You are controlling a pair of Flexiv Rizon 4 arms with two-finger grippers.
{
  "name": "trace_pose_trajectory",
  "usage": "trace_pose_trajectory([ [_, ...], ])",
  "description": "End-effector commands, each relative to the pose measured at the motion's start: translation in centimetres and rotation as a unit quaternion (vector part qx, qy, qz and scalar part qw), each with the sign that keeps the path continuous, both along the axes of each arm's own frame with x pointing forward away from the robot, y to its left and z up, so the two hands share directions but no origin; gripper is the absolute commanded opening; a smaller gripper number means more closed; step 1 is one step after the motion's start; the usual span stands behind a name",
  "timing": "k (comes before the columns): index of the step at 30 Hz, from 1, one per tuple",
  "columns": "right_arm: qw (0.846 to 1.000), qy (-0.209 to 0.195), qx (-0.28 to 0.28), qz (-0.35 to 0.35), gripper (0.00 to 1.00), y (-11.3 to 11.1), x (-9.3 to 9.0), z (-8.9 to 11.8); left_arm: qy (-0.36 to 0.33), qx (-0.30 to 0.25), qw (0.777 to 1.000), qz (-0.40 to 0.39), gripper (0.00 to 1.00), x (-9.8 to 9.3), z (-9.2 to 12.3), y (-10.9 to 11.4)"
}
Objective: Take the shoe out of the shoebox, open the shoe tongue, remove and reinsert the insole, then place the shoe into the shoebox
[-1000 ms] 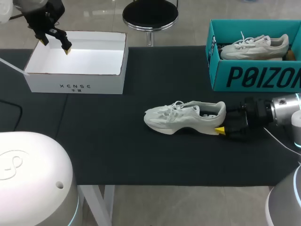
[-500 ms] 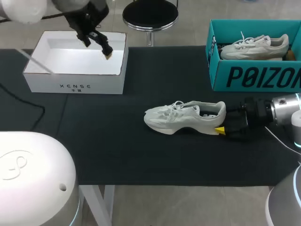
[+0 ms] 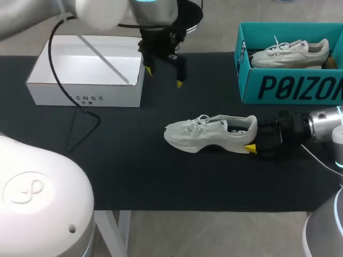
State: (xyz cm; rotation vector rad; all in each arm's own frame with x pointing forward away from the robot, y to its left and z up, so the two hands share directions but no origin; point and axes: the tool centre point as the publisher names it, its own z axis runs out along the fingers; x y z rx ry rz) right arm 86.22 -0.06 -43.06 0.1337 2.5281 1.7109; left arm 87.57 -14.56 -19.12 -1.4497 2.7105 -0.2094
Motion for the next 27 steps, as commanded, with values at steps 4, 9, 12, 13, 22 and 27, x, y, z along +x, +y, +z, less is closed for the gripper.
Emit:
trace_pose_trajectory([
  [4,1.0,-0.001,-0.001,-0.001,0.0,0.1,0.2,-0.2,0.024,0.021,0.999,0.0,1.0,0.5,0.2,-0.7],
  [9,1.0,-0.001,-0.001,-0.001,0.0,0.1,0.2,-0.2,0.024,0.021,0.999,0.0,1.0,0.5,0.2,-0.7],
  [12,1.0,-0.001,-0.001,-0.001,0.0,0.1,0.2,-0.2,0.024,0.021,0.999,0.0,1.0,0.5,0.2,-0.7],
  [13,1.0,-0.001,-0.001,-0.001,0.0,0.1,0.2,-0.2,0.018,0.039,0.999,0.008,1.0,0.2,-0.3,-0.8],
  [22,1.0,-0.001,-0.001,-0.001,0.0,0.1,0.2,-0.2,0.077,0.004,0.995,0.063,1.0,-3.4,-4.5,-7.4],
  [27,1.0,-0.001,-0.001,-0.001,0.0,0.1,0.2,-0.2,0.069,0.023,0.993,0.091,1.0,-4.0,-5.9,-10.3],
])
